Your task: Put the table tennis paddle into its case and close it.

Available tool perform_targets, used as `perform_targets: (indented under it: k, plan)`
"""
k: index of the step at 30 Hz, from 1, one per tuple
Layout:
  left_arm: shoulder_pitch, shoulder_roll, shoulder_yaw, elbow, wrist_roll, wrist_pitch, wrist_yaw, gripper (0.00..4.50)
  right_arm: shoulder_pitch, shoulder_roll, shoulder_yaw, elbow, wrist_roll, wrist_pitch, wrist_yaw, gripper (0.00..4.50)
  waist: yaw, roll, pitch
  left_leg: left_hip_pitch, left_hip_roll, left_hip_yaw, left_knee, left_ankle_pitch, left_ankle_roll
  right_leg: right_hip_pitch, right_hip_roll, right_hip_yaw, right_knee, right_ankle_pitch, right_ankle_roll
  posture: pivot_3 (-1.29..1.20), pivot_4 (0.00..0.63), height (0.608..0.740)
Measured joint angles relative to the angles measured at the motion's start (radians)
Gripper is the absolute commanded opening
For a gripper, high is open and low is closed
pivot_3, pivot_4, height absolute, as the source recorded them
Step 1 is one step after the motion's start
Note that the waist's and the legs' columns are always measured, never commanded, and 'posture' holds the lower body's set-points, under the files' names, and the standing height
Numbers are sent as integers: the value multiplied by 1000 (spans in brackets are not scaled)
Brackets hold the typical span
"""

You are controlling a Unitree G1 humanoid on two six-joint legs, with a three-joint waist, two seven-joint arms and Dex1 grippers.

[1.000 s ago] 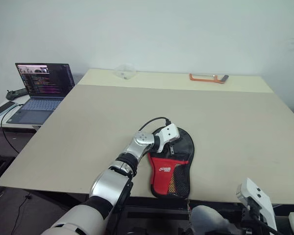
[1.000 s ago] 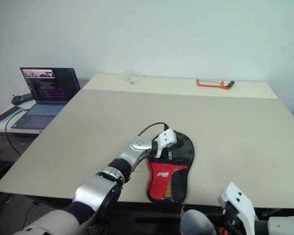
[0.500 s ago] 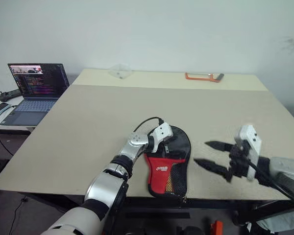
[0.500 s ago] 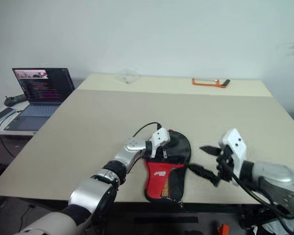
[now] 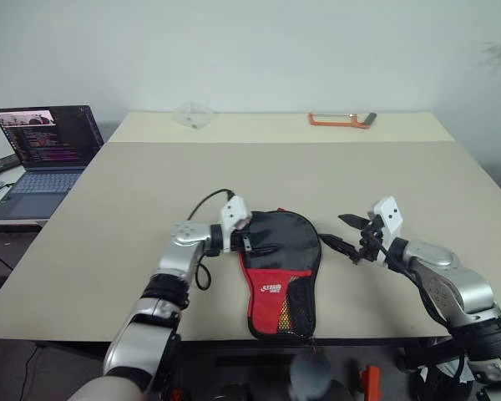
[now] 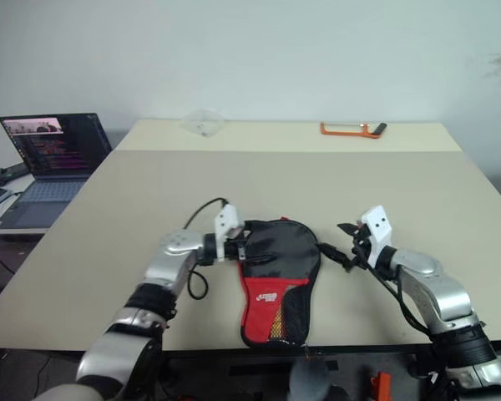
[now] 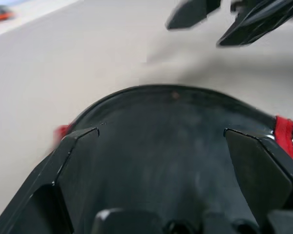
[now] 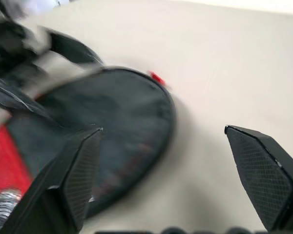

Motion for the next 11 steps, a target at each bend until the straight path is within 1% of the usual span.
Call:
perform_targets:
  k: [3, 5, 8, 11]
  plan:
    - [112, 22, 36, -184, -24, 93, 91, 4500, -73, -2, -14, 187, -50, -61, 62, 4343, 2, 1, 1, -1, 0, 1, 0, 0, 0, 0, -1, 1, 0, 0, 0, 0, 150, 740]
    - [173, 29, 51, -283, -39, 149, 142, 4500, -111, -1, -37, 288, -83, -103, 76, 4343, 6, 1, 1, -1, 0, 0, 0, 0, -1, -1, -1, 0, 0, 0, 0, 0, 150, 740]
    - [251, 48, 57, -396, -52, 205, 195, 4500, -131, 2, -75, 344, -103, -134, 90, 4343, 5, 2, 1, -1, 0, 2, 0, 0, -1, -2, -1, 2, 0, 0, 0, 0, 150, 740]
    - [310, 68, 65, -436, -59, 228, 232, 4500, -126, 15, -90, 333, -118, -137, 92, 4343, 3, 2, 1, -1, 0, 3, 0, 0, -1, -3, -1, 3, 1, 0, -1, 0, 150, 740]
